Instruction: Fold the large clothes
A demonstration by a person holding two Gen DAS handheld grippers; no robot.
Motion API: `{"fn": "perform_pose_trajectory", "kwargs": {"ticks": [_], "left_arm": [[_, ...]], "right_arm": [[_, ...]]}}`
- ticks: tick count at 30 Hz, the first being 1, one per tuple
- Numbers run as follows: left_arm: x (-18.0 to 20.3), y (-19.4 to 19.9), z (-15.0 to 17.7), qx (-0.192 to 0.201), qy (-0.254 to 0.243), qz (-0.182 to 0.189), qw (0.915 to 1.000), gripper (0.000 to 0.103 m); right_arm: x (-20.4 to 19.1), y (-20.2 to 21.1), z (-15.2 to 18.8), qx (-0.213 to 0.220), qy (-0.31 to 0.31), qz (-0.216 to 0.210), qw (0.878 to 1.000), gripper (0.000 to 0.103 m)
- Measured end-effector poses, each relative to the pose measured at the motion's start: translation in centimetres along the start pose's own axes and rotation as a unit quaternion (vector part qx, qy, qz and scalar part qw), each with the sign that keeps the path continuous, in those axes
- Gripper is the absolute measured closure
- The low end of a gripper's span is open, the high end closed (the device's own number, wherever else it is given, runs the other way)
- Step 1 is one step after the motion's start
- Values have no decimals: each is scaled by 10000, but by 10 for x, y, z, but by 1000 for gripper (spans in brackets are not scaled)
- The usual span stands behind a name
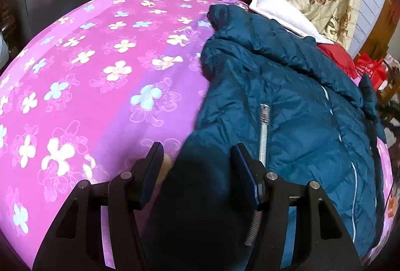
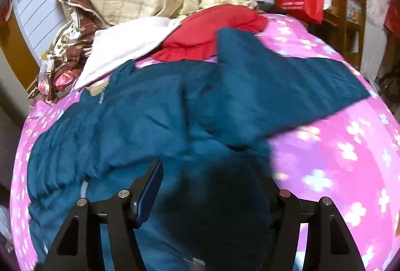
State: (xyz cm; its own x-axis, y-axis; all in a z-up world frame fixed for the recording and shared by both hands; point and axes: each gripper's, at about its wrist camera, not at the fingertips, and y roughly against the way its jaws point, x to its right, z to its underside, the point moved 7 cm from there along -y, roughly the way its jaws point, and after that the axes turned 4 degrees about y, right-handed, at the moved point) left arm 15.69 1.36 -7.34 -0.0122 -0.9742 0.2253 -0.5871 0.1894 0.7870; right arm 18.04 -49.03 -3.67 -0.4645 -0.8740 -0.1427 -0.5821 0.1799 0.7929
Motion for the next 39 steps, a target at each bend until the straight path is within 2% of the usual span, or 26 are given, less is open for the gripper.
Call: {"fn": "perform_pose_trajectory", "kwargs": {"ticks": [2,5,10,14,19,23,25,26,27,29,32,34,37,39], "left_arm": [[8,3,3,24,-78,15,10000,45],[19,6,7,131,-196,-73,9997,45],[28,7,6,294,-63,31,9995,45],[28,5,-1,426,105,28,9990,45],[24,-9,2,422,93,-130,9990,43],[22,-21,2,290,215,-147,9992,37],[21,-23,0,303,249,-162,9991,34],[22,-24,0,306,226,-186,9991,34],[23,-25,0,303,201,-203,9991,32],[24,-25,0,296,193,-187,9992,31],[24,-25,0,296,195,-187,9992,31],[24,-25,0,296,194,-191,9992,31],[24,-25,0,285,202,-185,9992,31],[22,-23,1,257,254,-147,9992,31]], "right_arm": [[31,5,7,3,-134,58,9999,38],[97,9,9,69,-687,171,9975,39],[205,-1,0,163,-1945,19,9808,40],[263,-21,-16,279,-2520,84,9673,40],[302,-53,-41,385,-2877,18,9569,42],[309,-78,-57,364,-2776,202,9598,43],[313,-83,-66,469,-2685,409,9613,50],[314,-87,-69,457,-2631,494,9624,73],[316,-92,-71,334,-2602,521,9636,88],[321,-91,-76,288,-2601,568,9635,96],[314,-60,-98,525,-2276,893,9682,98],[295,-28,-122,754,-1785,1153,9743,99],[242,29,-160,1209,-1069,1290,9784,99],[187,71,-187,1581,-638,1134,9788,99]]}}
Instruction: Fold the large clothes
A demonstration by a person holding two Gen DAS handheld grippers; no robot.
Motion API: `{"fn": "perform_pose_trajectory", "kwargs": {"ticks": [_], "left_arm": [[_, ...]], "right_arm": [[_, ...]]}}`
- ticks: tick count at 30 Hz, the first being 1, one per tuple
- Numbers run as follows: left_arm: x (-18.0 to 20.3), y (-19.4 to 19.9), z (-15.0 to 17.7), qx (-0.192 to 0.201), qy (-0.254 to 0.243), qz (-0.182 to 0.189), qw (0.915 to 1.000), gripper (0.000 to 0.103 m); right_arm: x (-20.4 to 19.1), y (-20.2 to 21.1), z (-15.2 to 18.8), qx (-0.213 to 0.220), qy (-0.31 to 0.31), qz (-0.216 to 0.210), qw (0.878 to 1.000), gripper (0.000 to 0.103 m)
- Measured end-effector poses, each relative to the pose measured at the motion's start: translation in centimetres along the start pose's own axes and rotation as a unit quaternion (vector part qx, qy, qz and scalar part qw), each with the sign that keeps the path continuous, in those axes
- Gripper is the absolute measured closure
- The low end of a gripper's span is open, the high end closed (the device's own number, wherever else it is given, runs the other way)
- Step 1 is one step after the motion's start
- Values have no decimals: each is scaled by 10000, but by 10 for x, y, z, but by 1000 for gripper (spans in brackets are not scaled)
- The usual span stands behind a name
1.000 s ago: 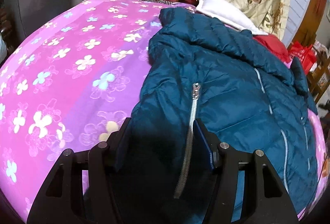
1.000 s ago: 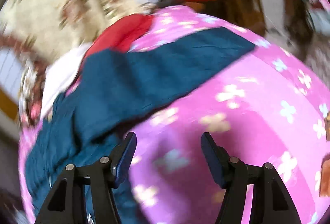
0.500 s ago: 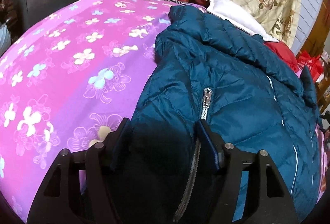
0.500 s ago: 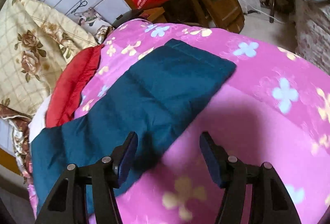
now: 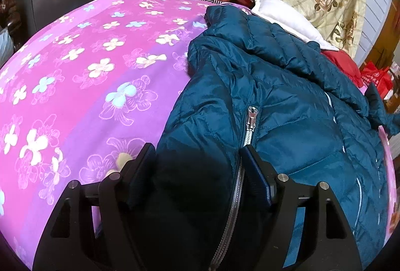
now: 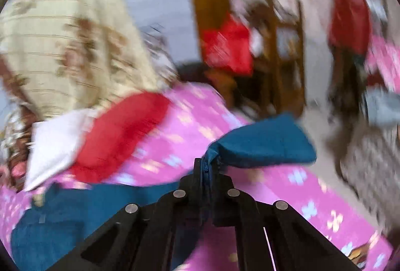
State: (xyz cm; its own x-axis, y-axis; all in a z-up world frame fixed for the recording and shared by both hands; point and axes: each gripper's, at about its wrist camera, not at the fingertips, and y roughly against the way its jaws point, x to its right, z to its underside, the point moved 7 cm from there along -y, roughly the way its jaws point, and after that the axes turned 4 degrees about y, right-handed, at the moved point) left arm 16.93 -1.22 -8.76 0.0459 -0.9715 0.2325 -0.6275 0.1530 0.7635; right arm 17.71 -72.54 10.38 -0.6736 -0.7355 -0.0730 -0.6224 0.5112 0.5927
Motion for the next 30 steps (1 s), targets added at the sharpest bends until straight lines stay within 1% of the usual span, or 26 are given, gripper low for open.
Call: {"fn": "perform_pose_trajectory", "kwargs": {"ticks": [2,4,6,8,10,11,12,13,14,15,16,18,19,20,21,22,24,25,26,27,29,30], "left_arm": [[-4,6,0,21,90,43,9999,31],[-11,19,-4,146,199,59,9997,31],[-17,34,-11,343,302,128,9989,31],[-28,52,-22,640,400,96,9971,31],[-38,66,-31,926,450,-11,9947,31],[-45,73,-36,1078,451,-136,9931,31],[-49,76,-38,1153,455,-202,9921,31],[-54,81,-42,1263,470,-282,9905,31],[-59,84,-44,1313,484,-314,9897,31],[-62,86,-46,1339,494,-327,9892,31],[-66,86,-48,1342,509,-327,9891,31],[-75,87,-50,1335,589,-323,9888,31],[-80,88,-50,1333,637,-315,9885,31],[-85,88,-51,1329,695,-303,9882,31],[-88,89,-52,1327,741,-307,9879,31],[-93,90,-52,1320,788,-324,9876,31],[-98,89,-53,1311,854,-309,9872,31],[-100,89,-51,1288,889,-307,9872,31],[-100,88,-51,1259,910,-301,9874,31],[-100,87,-50,1230,925,-281,9877,31],[-99,85,-49,1193,933,-272,9881,31],[-97,84,-49,1187,917,-293,9883,31]], "right_arm": [[-46,35,-17,265,231,-314,9989,99],[-110,76,-28,501,572,-790,9940,99],[-183,113,-22,612,985,-1336,9842,99],[-249,142,-4,603,1387,-1824,9715,99],[-321,165,33,500,1899,-2245,9545,99],[-360,173,61,421,2218,-2415,9438,99],[-391,178,87,359,2478,-2523,9347,99],[-411,178,108,288,2662,-2568,9287,99],[-435,175,136,146,2905,-2589,9211,99],[-458,168,169,-44,3180,-2551,9131,99],[-475,159,198,-190,3428,-2413,9077,99],[-498,136,247,-475,3838,-2063,8988,98],[-504,122,269,-736,4021,-1897,8927,98],[-504,113,286,-962,4107,-1826,8881,97],[-505,106,303,-1172,4164,-1819,8831,94],[-505,106,312,-1235,4198,-1855,8798,90],[-502,115,322,-1279,4293,-2037,8705,55],[-499,123,323,-1222,4333,-2104,8678,50],[-496,131,320,-1101,4359,-2129,8675,49],[-491,140,314,-930,4335,-2158,8700,49],[-484,155,298,-635,4072,-2265,8826,49],[-480,160,285,-504,3862,-2303,8918,49]]}}
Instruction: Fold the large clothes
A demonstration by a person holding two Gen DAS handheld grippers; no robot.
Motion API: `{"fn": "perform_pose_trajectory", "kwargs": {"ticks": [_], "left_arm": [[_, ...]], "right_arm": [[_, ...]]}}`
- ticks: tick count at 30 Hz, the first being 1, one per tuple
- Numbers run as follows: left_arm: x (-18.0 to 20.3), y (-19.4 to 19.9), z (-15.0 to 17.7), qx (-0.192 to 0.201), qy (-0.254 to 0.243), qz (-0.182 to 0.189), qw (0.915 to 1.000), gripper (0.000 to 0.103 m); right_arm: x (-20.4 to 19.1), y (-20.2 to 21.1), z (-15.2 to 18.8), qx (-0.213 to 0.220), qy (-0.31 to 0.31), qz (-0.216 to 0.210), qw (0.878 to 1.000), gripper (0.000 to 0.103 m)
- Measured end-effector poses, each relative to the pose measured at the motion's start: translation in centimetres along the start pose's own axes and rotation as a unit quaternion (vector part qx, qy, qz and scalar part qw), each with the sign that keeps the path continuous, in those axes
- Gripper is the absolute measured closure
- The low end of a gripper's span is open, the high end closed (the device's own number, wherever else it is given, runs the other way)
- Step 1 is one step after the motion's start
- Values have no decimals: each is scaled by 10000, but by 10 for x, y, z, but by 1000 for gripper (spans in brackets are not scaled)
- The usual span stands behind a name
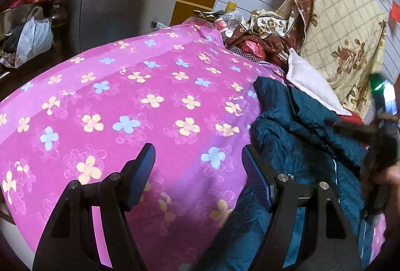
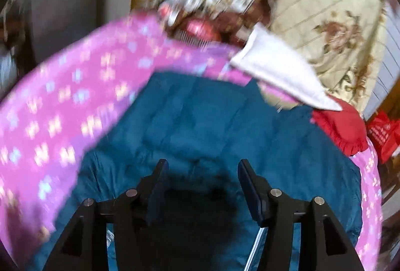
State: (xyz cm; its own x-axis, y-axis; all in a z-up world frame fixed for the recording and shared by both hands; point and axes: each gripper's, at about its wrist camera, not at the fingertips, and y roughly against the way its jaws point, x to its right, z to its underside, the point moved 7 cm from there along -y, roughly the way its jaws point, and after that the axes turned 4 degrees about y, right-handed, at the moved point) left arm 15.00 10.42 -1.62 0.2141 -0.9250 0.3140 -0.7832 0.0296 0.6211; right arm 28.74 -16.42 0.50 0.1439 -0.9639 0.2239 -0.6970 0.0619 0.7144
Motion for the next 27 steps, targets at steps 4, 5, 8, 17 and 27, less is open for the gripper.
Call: {"fn": "perform_pose_trajectory", "kwargs": {"ticks": [4,5,8,17,27], "left_arm": [[6,-1,3,-27,-108,-11,9999,31],[7,-3,3,-44,-147,-18,9999,31],[10,-7,5,-88,-270,-62,9996,31],[22,-15,15,-385,-486,-22,9981,31],[26,2,36,-329,-822,-116,9960,31]], "right_arm": [[14,-24,-22,-187,-242,393,9988,59],[13,-36,-24,-334,-300,430,9981,60],[6,-75,-18,-823,-590,368,9942,62],[6,-16,15,-665,-1070,-893,9880,63],[180,175,197,-88,-2418,-315,9698,61]]}}
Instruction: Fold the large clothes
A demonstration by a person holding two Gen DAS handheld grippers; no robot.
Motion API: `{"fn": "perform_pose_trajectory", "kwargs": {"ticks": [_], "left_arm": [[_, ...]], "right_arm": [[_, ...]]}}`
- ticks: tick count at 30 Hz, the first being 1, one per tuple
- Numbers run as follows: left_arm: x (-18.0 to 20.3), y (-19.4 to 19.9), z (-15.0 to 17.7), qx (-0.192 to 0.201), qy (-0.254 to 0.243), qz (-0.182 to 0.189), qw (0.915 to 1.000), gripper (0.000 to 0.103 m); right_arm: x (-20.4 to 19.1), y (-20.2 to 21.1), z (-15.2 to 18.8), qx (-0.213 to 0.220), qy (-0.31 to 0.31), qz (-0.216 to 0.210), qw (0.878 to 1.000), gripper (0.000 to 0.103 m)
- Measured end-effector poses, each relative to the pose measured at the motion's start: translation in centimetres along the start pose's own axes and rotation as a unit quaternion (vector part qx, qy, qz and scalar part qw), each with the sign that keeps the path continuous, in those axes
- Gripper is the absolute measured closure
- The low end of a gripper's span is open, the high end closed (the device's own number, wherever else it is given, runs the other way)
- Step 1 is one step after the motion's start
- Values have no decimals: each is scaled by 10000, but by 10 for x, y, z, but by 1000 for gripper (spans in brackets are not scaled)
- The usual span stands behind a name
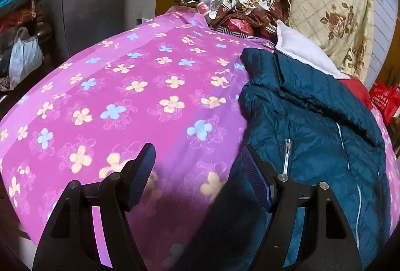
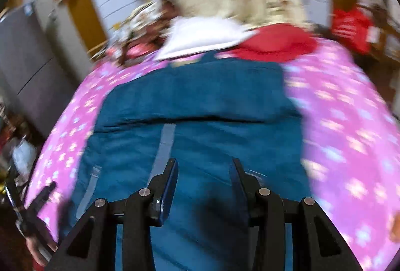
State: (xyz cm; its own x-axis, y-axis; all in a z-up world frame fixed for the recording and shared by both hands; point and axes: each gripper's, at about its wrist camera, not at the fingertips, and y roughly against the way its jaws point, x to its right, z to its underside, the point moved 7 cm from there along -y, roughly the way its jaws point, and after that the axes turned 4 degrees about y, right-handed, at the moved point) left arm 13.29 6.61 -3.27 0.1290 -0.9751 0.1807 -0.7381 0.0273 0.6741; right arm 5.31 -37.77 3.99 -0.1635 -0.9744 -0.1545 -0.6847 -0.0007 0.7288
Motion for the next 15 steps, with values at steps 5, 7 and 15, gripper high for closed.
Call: {"fn": "perform_pose_trajectory", "kwargs": {"ticks": [5,7,15], "left_arm": [[-2,5,20,-417,72,286,9987,31],[-3,8,23,-587,196,501,9968,31],[2,-9,25,-1207,182,896,9885,31]], "right_arm": [[93,38,65,-120,-656,482,9966,61],[121,38,91,-327,-1046,441,9930,62],[162,1,131,-613,-1423,125,9878,61]]}}
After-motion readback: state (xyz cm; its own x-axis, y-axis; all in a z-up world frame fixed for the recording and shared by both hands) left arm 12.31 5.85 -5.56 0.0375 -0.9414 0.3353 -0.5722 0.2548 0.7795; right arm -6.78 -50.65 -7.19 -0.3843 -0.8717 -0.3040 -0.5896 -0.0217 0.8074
